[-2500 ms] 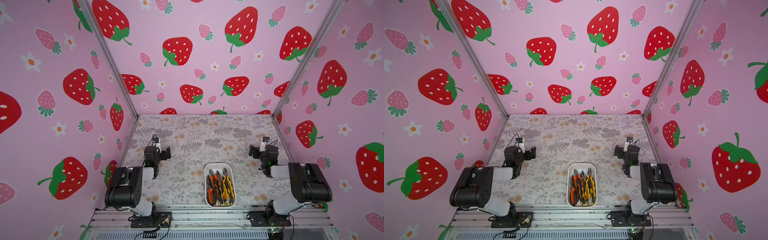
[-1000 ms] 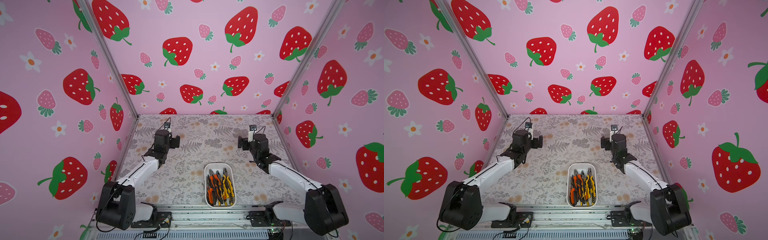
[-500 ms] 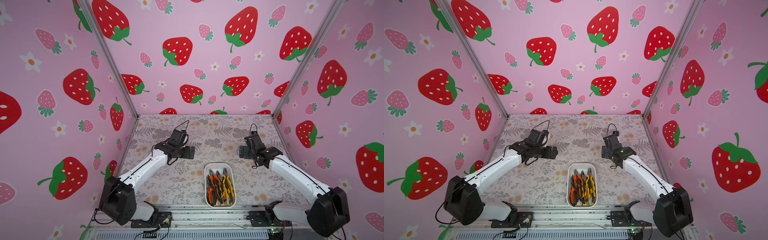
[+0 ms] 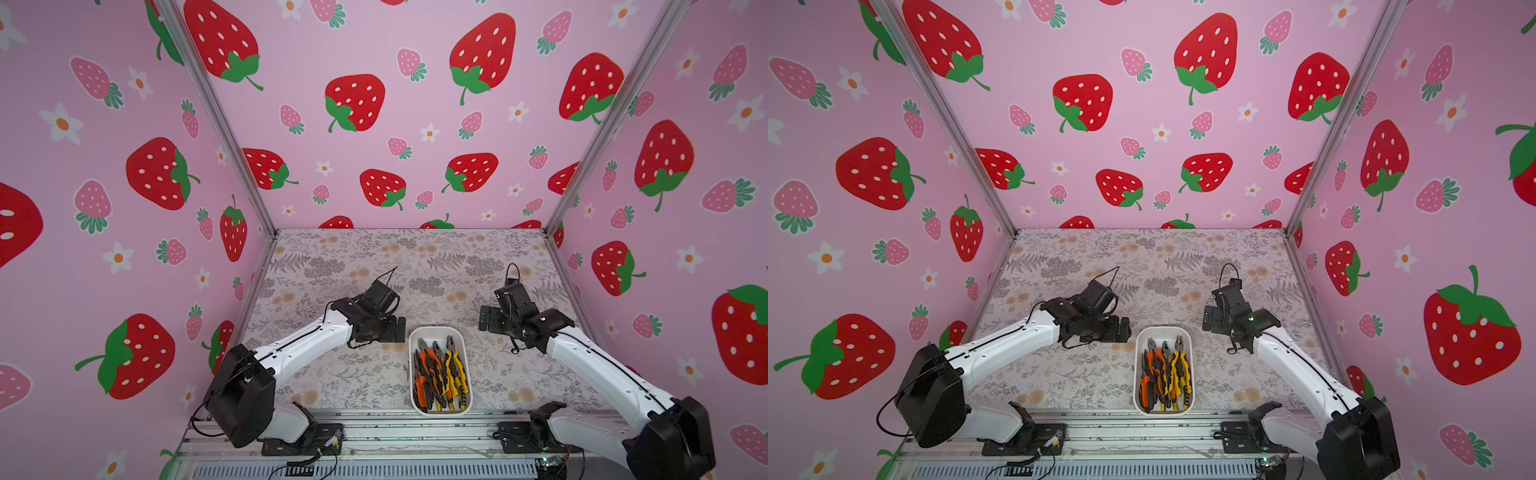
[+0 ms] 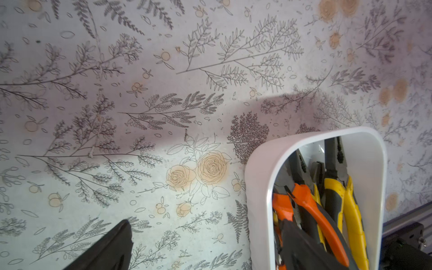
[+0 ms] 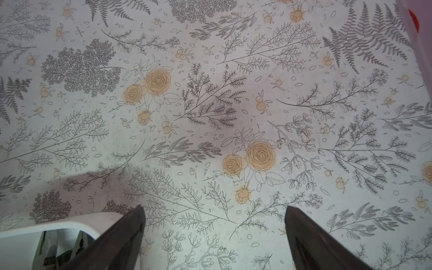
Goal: Take the pliers out of the storage box
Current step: Move the storage box to the center of the board.
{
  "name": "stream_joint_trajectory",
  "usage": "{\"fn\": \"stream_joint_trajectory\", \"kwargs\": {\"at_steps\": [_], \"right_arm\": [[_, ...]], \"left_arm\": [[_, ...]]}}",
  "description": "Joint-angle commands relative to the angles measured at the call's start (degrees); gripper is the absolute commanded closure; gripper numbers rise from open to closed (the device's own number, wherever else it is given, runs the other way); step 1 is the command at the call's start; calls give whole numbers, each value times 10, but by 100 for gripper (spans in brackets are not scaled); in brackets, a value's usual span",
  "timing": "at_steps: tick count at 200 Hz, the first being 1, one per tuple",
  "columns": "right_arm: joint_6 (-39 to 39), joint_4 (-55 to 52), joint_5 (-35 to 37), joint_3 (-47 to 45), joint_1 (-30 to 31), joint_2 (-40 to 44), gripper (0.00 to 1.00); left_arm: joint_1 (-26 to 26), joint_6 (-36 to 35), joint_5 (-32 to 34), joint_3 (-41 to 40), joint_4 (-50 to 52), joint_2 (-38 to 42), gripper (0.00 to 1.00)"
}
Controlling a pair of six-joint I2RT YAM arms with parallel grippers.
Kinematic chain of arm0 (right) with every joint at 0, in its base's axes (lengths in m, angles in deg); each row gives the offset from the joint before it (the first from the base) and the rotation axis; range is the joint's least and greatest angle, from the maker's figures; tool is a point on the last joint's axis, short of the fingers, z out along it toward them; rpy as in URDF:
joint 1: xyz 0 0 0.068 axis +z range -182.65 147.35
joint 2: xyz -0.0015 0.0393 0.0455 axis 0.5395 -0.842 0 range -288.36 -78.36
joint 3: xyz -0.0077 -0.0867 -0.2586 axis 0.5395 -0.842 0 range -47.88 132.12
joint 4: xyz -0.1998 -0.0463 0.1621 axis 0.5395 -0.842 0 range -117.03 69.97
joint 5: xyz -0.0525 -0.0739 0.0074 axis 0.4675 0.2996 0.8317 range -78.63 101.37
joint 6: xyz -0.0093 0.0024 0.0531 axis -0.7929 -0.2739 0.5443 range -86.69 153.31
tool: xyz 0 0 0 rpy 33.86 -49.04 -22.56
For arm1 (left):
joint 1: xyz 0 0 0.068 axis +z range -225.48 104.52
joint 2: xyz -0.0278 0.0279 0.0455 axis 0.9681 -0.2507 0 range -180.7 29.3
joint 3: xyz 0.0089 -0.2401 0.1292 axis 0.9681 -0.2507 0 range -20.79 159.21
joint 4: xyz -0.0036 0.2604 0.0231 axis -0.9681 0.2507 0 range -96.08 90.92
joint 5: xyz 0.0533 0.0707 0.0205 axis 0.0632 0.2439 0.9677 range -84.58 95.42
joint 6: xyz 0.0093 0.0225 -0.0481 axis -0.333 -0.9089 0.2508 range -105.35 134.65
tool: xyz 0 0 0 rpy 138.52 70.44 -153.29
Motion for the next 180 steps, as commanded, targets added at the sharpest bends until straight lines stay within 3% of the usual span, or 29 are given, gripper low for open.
{"fn": "stream_joint_trajectory", "kwargs": {"at_steps": [1, 93, 152, 180], "right_arm": [[-6, -2, -5, -10, 2, -1, 1], [-10, 9, -27, -31, 2, -21, 1], [-9, 23, -33, 2, 2, -64, 1], [-7, 29, -35, 0, 2, -70, 1]], "left_arm": [[-14, 27, -9, 17, 30, -31, 0], [-18, 23, -28, 29, 42, -68, 3], [-18, 27, -31, 46, 35, -35, 3], [-18, 21, -47, 62, 36, -55, 3]]}}
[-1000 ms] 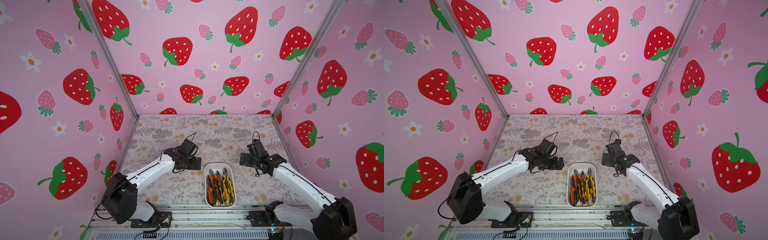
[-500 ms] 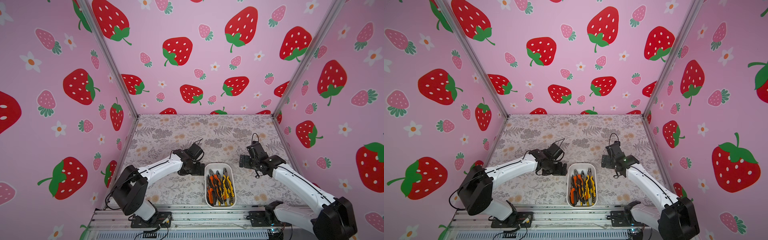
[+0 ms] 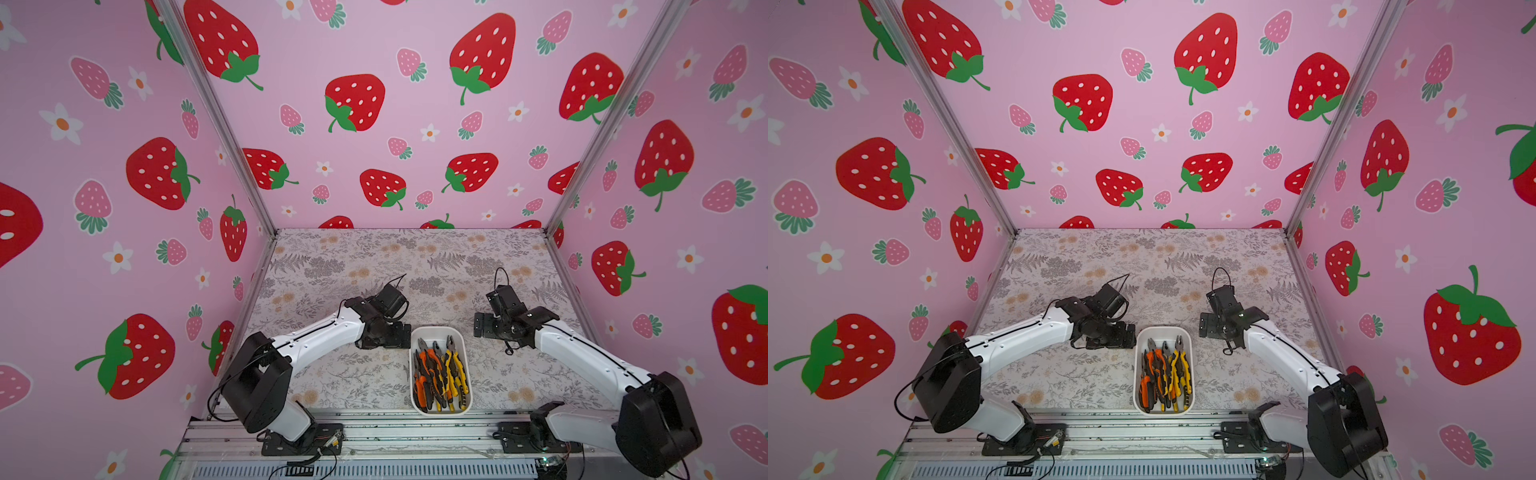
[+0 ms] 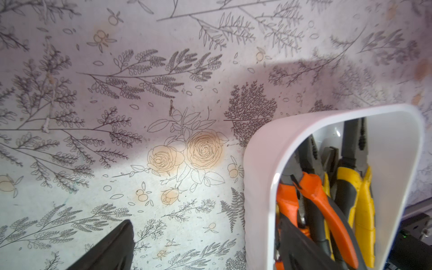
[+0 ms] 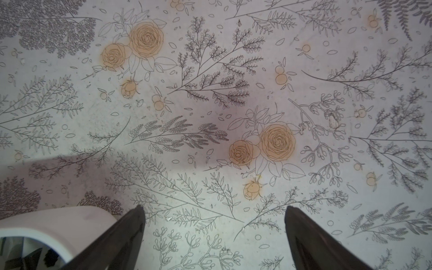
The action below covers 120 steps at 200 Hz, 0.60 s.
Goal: Take the pliers out of the storage box
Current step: Move the storage box to the center of the board.
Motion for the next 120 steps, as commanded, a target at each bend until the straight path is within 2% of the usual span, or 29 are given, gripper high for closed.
{"fn": "stream_joint_trajectory", "kwargs": {"at_steps": [1, 30, 94, 120], "right_arm": [[3, 9, -8, 16, 2, -5, 1], [3, 11, -8, 14, 2, -2, 1], [-2, 24, -8, -8, 2, 23, 1], [-4, 28, -8, -13, 2, 27, 1]], "left_arm": [[0, -5, -25, 33, 8, -9, 3], [-1, -3, -46, 44, 3, -44, 4], [-3, -5, -41, 71, 39, -100, 13], [-4, -2, -28, 73, 47, -105, 25]]}}
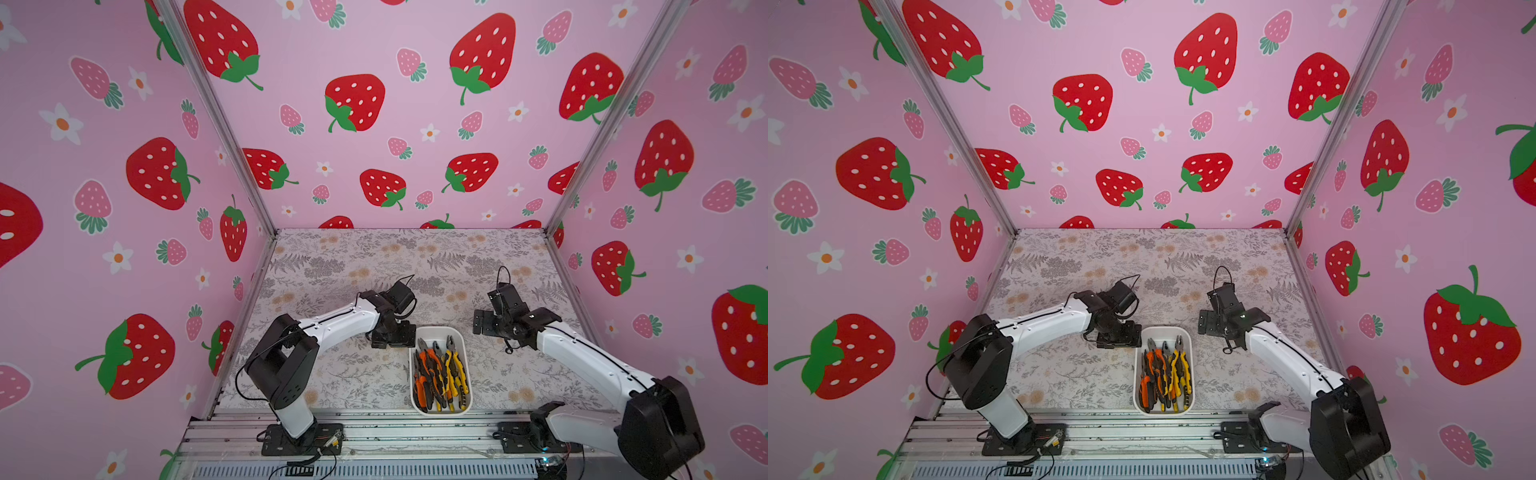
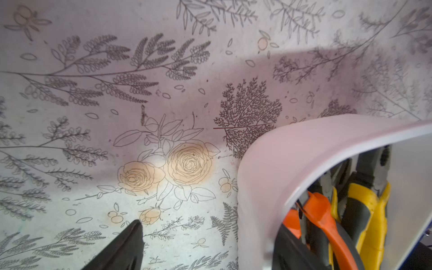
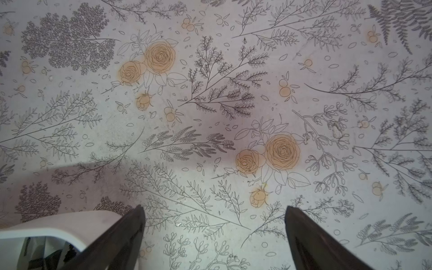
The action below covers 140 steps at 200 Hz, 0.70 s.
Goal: Take the pliers out of the storage box
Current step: Move the storage box to the center of the board.
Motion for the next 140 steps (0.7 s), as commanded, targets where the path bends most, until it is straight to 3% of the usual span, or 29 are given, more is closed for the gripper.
{"fn": "stream_joint_trajectory", "kwargs": {"at_steps": [1, 34, 109, 140], "right_arm": [[-3, 6, -2, -9, 2, 12, 1], [-4, 10, -6, -14, 2, 8, 1], [-3, 10, -6, -14, 2, 4, 1], [-2, 11, -7, -15, 2, 1, 1]], "left_arm": [[-3, -2, 11, 23, 30, -5, 25], [-3, -5, 13, 28, 26, -7, 47], [-6, -11, 5, 59, 45, -40, 57], [-17, 2, 63, 73, 89, -52, 65]]}}
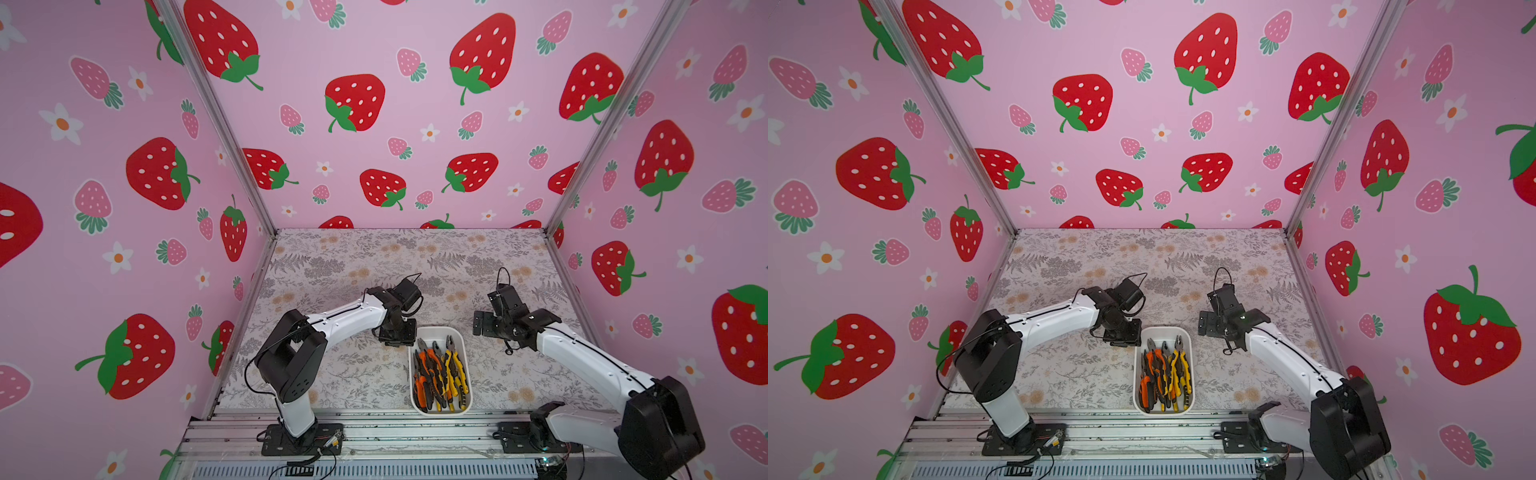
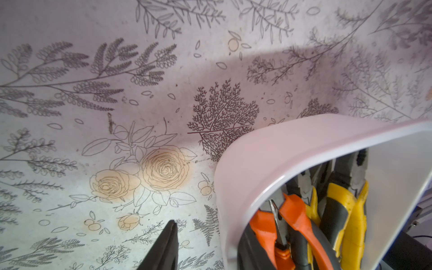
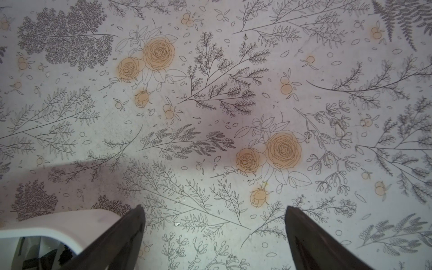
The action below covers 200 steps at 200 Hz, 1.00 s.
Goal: Take the pliers out of the storage box
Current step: Move the storage box to the center of the board.
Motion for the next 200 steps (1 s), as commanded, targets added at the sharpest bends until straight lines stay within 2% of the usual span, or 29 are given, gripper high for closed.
{"fn": "stream_joint_trajectory", "kwargs": {"at_steps": [1, 37, 76, 81, 113, 140, 170, 187, 200], "right_arm": [[0, 6, -4, -7, 2, 0, 1], [1, 7, -5, -7, 2, 0, 1], [-2, 8, -9, -5, 2, -6, 1], [-1, 7, -9, -5, 2, -5, 1], [-1, 11, -10, -12, 2, 7, 0], [-1, 12, -10, -15, 2, 12, 0], [-1, 13, -10, -15, 2, 12, 0], [-4, 18, -16, -15, 2, 8, 0], [-9, 20, -22, -12, 2, 2, 0]], "left_arm": [[-5, 7, 73, 22, 68, -17, 65], [-14, 12, 89, 31, 89, -29, 78], [-27, 16, 80, 42, 86, -41, 93], [-29, 18, 81, 44, 86, -42, 100], [-34, 23, 87, 51, 86, -44, 100], [-23, -6, 118, 73, 113, -44, 100], [29, -65, 152, 86, 127, -20, 100], [70, -126, 154, 100, 124, -12, 100], [96, -168, 193, 122, 135, -15, 100]]}}
